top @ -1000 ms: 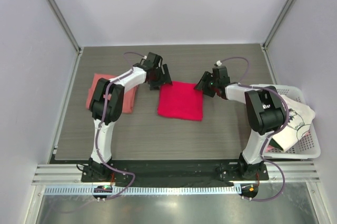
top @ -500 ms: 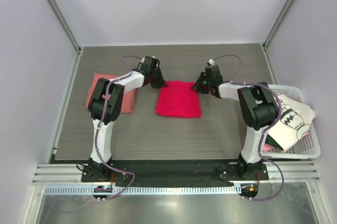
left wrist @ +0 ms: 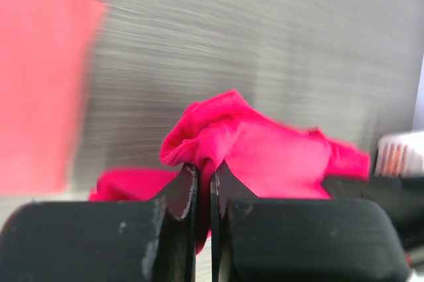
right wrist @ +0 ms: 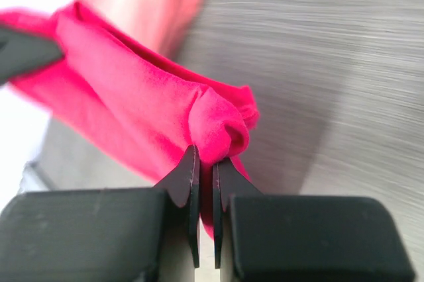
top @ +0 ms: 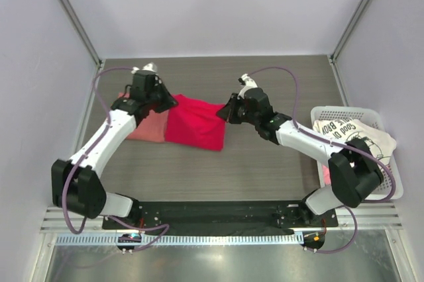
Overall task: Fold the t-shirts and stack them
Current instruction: Neatly place the folded tshirt to the corner
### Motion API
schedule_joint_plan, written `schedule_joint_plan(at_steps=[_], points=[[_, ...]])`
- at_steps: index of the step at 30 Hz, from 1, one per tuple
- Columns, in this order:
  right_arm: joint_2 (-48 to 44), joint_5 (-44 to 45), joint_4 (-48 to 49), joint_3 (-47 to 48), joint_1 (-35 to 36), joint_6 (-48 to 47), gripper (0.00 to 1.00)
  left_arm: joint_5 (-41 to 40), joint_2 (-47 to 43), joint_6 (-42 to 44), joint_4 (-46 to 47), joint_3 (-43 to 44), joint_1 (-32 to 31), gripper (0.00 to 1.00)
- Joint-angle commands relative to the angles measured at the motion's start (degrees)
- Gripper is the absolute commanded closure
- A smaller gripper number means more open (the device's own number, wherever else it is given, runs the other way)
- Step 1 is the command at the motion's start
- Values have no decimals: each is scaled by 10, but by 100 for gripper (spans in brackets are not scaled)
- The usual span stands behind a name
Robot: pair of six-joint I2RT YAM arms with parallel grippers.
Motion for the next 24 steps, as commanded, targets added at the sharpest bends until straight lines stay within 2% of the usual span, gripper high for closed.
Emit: schedule_joint_plan(at_steps=[1, 5, 8, 10, 12, 18, 24], points=[[-15, 15, 2, 40, 56, -3, 99, -7, -54, 17, -114, -3, 68, 100], [20, 32, -8, 101, 114, 4, 99, -31, -110, 46, -200, 19, 129, 100], [62, 48, -8, 149, 155, 11, 99, -119, -145, 66, -253, 35, 169, 100], [102, 53, -12, 192, 171, 16, 99, -134, -145, 76, -278, 55, 220, 100], [132, 59, -18, 224, 192, 16, 99, -116, -126, 86, -290, 73, 266, 100], [251, 61, -27, 348, 219, 26, 99, -102, -47, 120, -312, 135, 350, 100], [362, 91, -47, 471, 220, 17, 99, -59, 59, 105, -293, 187, 370, 100]])
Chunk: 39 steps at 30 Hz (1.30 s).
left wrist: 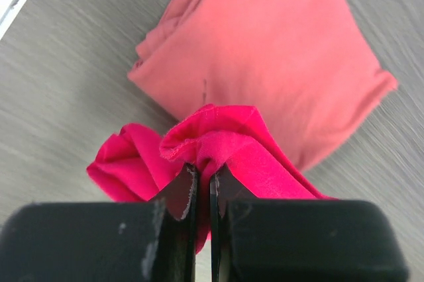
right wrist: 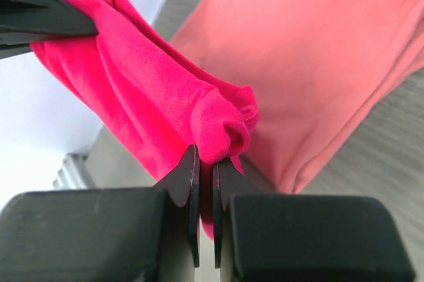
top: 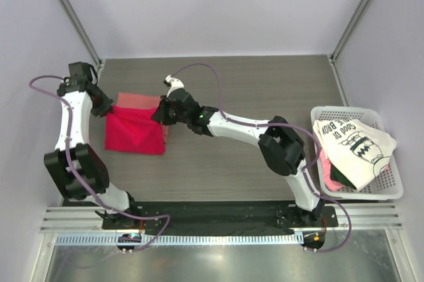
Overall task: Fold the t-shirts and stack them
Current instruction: Neatly place the folded tshirt to the corner, then reset both grippers
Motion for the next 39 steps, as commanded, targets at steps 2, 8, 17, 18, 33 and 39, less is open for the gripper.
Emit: schedule_joint_plan(at_steps=[2, 8, 17, 18, 33, 39], points=[[51, 42, -38, 109, -6, -18, 99, 3, 62, 4, 34, 54, 11, 100], [115, 40, -55, 185, -31, -23, 99, 25, 163, -11, 27, 155, 12, 100], [162, 12, -55, 234, -75, -10, 99, 41, 228, -11, 11, 244, 12, 99], [171, 11, -56, 246, -83, -7, 99, 57, 252, -14, 10, 255, 12, 99], [160, 68, -72, 224, -101, -46, 1, 7, 299, -9, -4, 377, -45, 0], [-24, 100, -30, -4, -102, -75, 2, 38, 153, -7, 36, 267, -91, 1]])
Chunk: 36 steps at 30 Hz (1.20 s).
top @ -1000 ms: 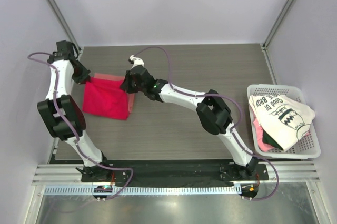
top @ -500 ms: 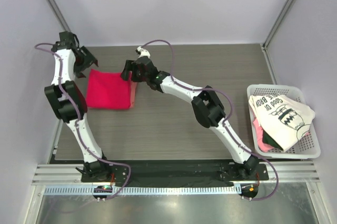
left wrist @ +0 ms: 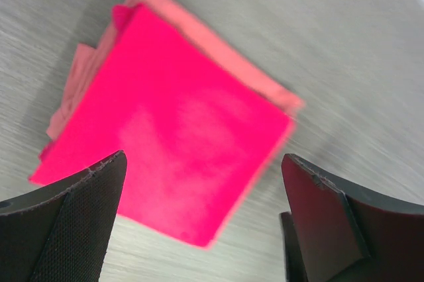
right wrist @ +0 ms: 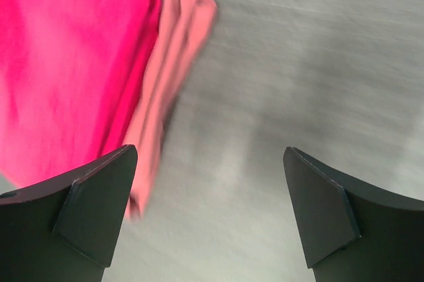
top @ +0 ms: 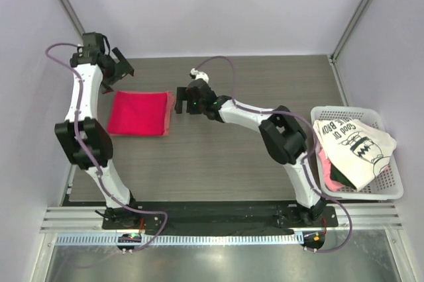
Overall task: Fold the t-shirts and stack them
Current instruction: Reset both grippers
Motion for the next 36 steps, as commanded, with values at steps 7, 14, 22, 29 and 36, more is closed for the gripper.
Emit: schedule_joint_plan(at_steps=[7, 14, 22, 29, 36], points=[[-307, 47, 27, -243, -35, -6, 14, -37, -160, -24, 54, -119, -176, 2], [-484, 81, -17, -389, -59, -3, 17, -36, -132, -41, 114, -195, -289, 5], [-618, 141, -64, -500, -61, 10, 21, -52, -28, -35, 141, -188, -312, 11], [-665, 164, -110, -533, -63, 13, 21, -56, 57, -31, 168, -176, -314, 14], [-717, 180, -130, -560, -63, 10, 21, -108, 94, 3, 170, -186, -298, 14]])
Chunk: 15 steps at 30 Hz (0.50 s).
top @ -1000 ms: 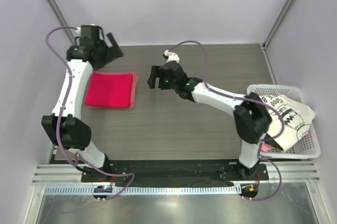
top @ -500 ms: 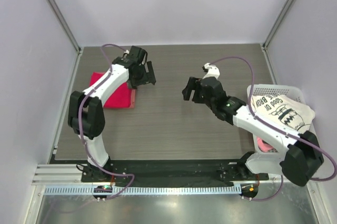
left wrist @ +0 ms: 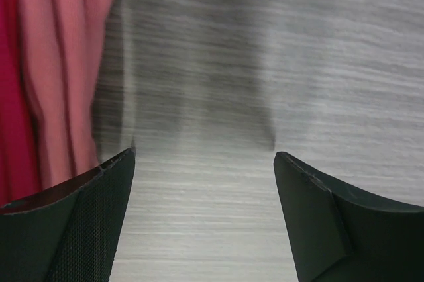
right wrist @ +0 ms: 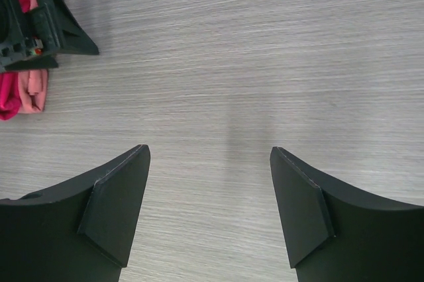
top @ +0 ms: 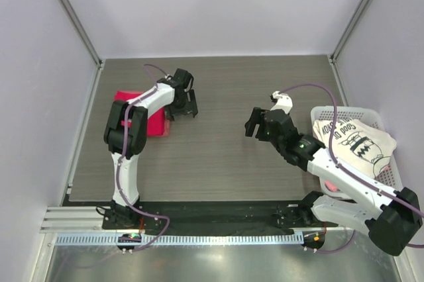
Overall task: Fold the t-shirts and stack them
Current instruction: Reset both grippers
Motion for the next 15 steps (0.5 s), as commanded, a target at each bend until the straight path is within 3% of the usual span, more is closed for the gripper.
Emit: schedule_joint_plan(at_steps=[1, 9, 12, 15], points=[[-33, 33, -6, -8, 0, 2, 21, -54, -6, 27, 26, -1, 25, 15], [-41, 49, -9, -22, -5, 1, 20, -39, -102, 20, 90, -128, 122, 14], [-37, 62, -4, -27, -6, -7, 17, -3, -174, 3, 132, -192, 106, 13], [-27, 74, 9, -31, -6, -32, 11, -7, -263, -9, 215, -283, 14, 6]])
